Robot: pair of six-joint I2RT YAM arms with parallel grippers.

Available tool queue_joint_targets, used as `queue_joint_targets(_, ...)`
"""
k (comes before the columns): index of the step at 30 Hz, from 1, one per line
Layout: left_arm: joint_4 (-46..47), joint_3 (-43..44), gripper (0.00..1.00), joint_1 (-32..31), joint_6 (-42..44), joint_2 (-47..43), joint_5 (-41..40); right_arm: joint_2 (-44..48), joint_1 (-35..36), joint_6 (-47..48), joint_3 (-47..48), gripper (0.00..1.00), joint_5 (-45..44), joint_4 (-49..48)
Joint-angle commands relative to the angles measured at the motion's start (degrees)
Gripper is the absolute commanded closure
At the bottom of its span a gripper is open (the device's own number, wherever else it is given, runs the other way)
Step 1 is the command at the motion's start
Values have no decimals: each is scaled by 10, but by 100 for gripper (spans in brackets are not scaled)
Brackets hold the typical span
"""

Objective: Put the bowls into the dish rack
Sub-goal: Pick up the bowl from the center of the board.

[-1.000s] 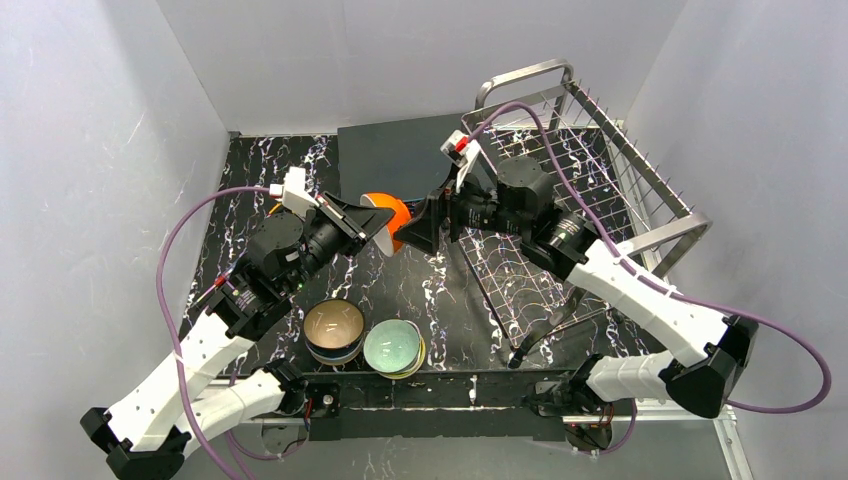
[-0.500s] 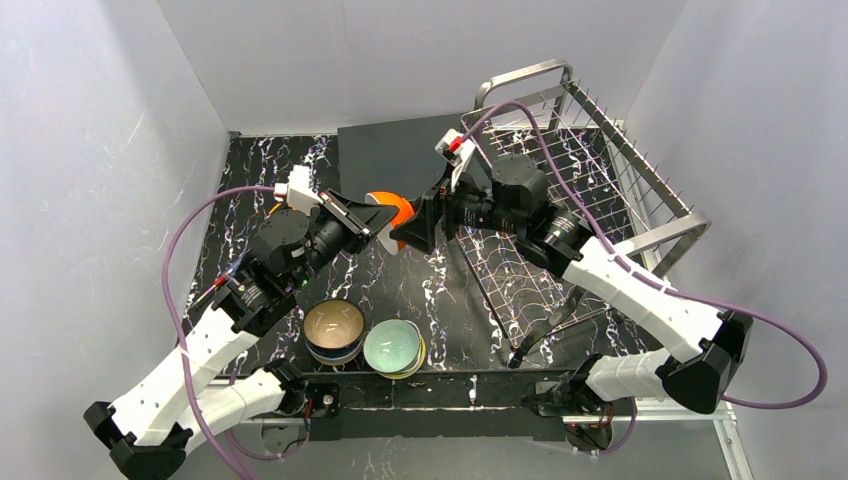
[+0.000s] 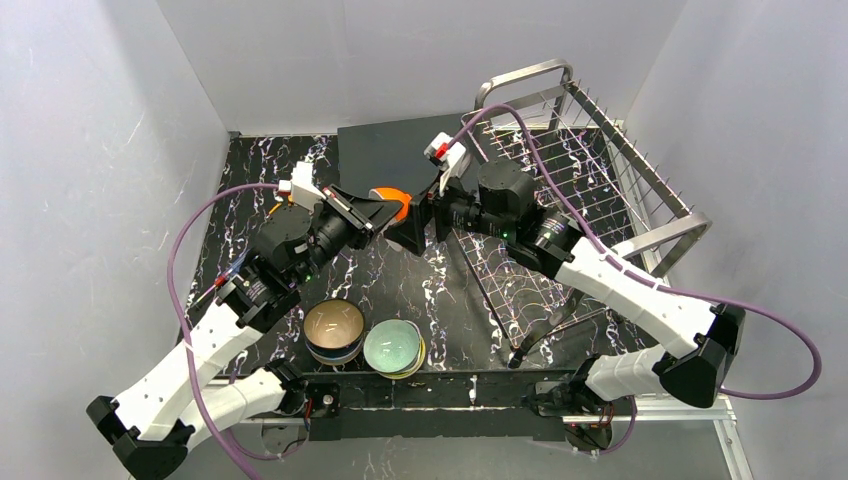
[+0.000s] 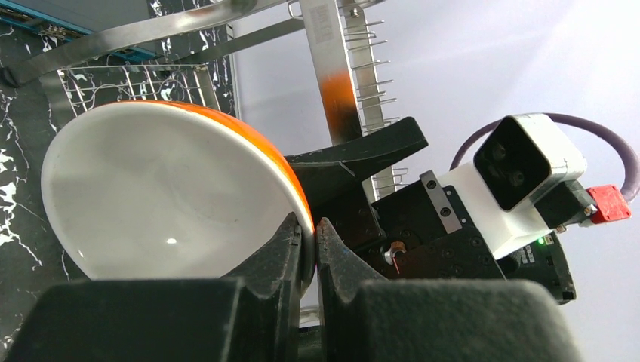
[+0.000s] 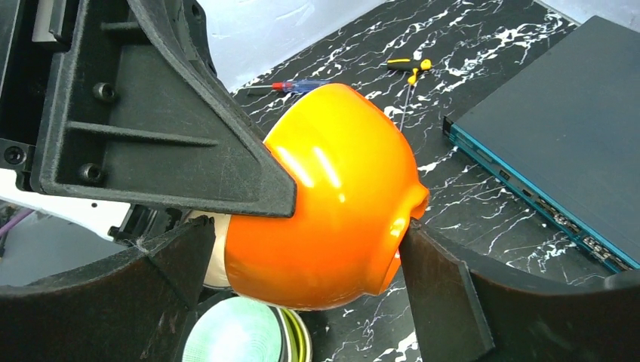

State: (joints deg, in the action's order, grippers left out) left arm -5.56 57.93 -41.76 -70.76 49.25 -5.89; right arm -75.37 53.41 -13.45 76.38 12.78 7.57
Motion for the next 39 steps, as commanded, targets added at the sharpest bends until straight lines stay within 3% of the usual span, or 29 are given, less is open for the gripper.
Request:
queue_joint_targets(1,53,25,100,0,-14,3,22,-1,12,18,10,1,-27,-14)
queue_joint_targets(5,64,23,100,-1,-14,1,17,8,12,20,7,14,-40,-15)
queue_joint_targets(12,72,16,100,-1,-14,-6,8,21,13,21,-1,79,-43,-18)
queue_joint_targets(16,69,15,100,-1,-13,-6,10,22,13,20,0,96,-46,-16)
queue_joint_targets(20,67,6,85,-1,-10,-10,6,24,13,18,3,99,-49,-14)
queue_joint_targets(25,51,-11,48,-1,4,-22,-2,29,13,14,8,99,-52,-8)
queue_joint_targets(29,-2,-24,25,-1,16,-40,-20,34,13,13,17,99,-64,6)
queue_joint_targets(34,-71,-37,10,-1,80,-75,-53,39,13,14,23,99,-70,18)
queue_joint_targets(39,-150,-50,4,-1,200,-110,-100,45,13,19,26,99,-55,22)
